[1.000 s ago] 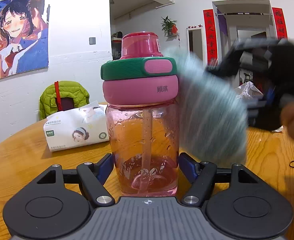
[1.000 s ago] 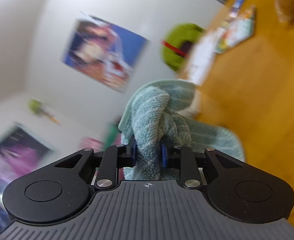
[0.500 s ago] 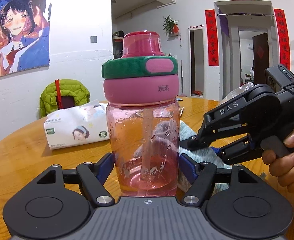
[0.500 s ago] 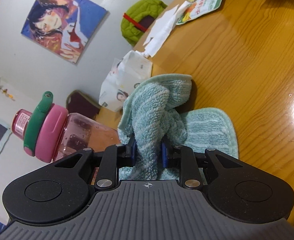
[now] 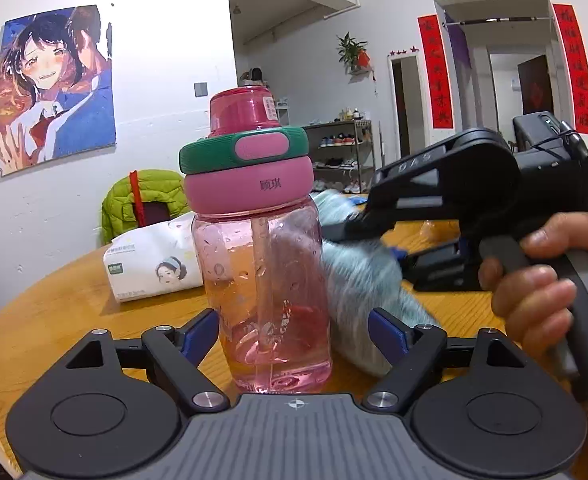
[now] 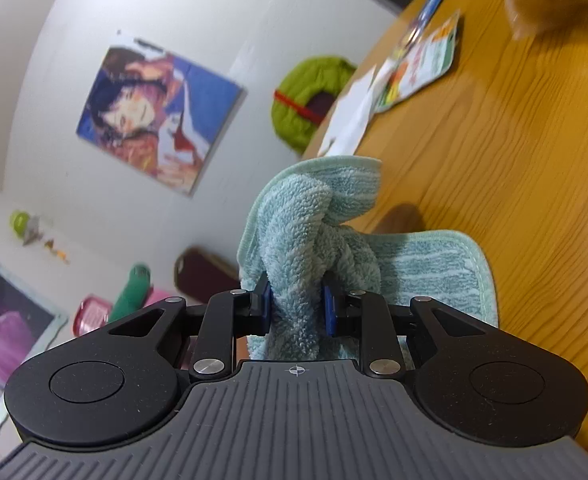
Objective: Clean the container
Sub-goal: 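Hold the bottle with the left tool while the right tool keeps wiping with the towel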
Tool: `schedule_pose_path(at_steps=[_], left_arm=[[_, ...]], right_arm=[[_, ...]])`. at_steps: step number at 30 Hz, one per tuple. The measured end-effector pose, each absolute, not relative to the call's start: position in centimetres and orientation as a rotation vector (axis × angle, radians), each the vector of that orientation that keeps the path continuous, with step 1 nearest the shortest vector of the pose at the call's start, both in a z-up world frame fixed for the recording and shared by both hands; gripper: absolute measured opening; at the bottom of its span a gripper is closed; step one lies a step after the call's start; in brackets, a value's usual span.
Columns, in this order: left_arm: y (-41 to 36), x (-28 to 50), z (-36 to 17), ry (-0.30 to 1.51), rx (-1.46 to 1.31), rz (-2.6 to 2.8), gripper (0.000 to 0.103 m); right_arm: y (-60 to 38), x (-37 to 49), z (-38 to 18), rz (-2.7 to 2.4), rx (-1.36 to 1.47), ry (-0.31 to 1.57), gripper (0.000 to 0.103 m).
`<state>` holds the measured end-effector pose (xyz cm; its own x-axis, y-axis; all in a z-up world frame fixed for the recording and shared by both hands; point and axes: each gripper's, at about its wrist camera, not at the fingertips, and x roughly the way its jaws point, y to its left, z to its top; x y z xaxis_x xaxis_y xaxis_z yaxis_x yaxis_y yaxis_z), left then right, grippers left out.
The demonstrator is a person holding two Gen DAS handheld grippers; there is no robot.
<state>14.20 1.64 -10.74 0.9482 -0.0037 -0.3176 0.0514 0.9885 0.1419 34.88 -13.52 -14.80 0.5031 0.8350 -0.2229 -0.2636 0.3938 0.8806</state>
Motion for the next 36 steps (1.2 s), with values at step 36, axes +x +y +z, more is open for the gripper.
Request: schedule_pose_path(at_steps=[36], left_arm=[[3.9, 16.2, -11.4, 0.33, 0.176, -0.103, 0.069]], right_arm=[[-11.7, 33.1, -15.1, 0.727, 0.644, 0.873, 0.026]])
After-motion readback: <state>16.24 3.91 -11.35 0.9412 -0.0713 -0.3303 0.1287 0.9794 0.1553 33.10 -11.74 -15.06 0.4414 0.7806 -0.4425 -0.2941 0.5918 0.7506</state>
